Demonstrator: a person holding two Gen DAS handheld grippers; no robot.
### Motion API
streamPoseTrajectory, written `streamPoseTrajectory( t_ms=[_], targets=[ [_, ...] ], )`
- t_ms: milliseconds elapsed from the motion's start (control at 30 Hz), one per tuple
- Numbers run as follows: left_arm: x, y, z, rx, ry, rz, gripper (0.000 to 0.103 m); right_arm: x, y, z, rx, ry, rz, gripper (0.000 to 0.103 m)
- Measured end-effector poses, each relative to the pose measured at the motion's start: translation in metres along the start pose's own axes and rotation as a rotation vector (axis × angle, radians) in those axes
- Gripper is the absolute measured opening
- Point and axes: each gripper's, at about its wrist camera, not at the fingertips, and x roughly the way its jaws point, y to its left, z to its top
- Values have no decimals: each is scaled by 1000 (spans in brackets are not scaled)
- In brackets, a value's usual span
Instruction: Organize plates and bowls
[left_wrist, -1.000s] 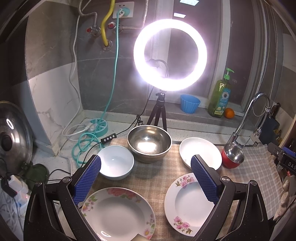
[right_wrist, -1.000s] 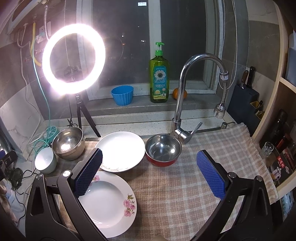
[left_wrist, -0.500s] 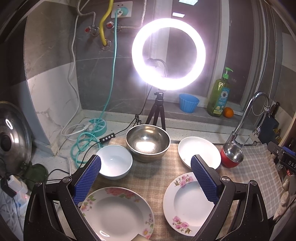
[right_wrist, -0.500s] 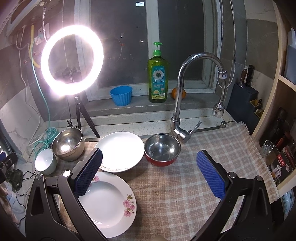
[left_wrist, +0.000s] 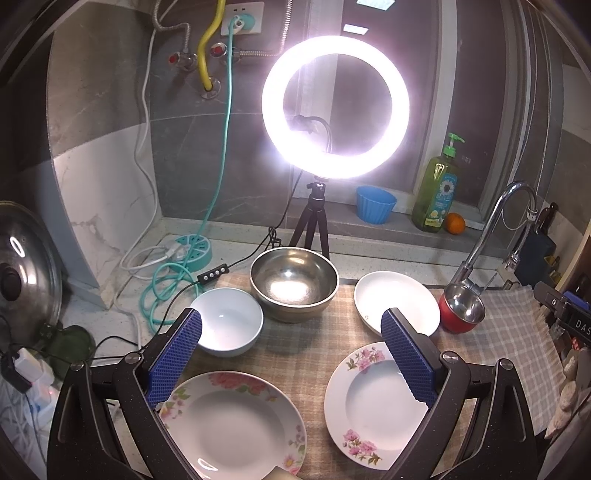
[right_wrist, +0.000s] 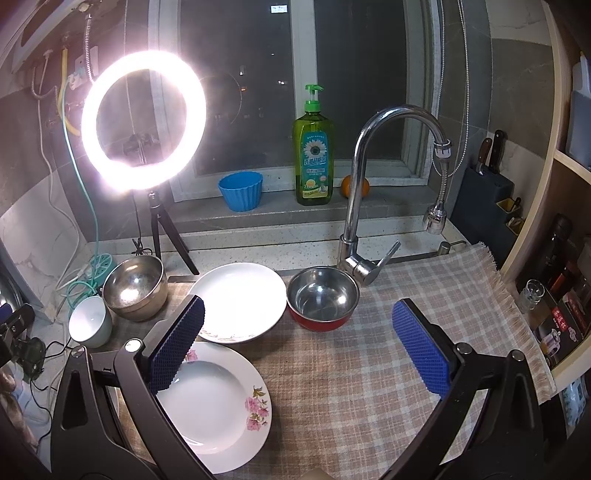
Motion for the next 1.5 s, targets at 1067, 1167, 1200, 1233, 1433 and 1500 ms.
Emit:
streamPoseTrajectory(
  t_ms=[1067,1167,1200,1233,1433,1500],
  targets=[
    [9,-1,-7,8,35,-27,95,12,-6,-6,9,38,15,103],
    [15,0,-10,8,61,-38,93,20,-10,-10,21,64,36,103],
    [17,-1,-11,9,71,-45,90,23,-12,-12,25,72,43,103],
    [20,0,-13,10,86,-55,83,27,-14,-15,29,84,49,102],
    [43,2,-23,-17,187,-130,69,53,-22,-33,41,185,121,83],
    [53,2,-27,-21,230,-156,62,62,-24,-40,51,232,163,80]
  ],
)
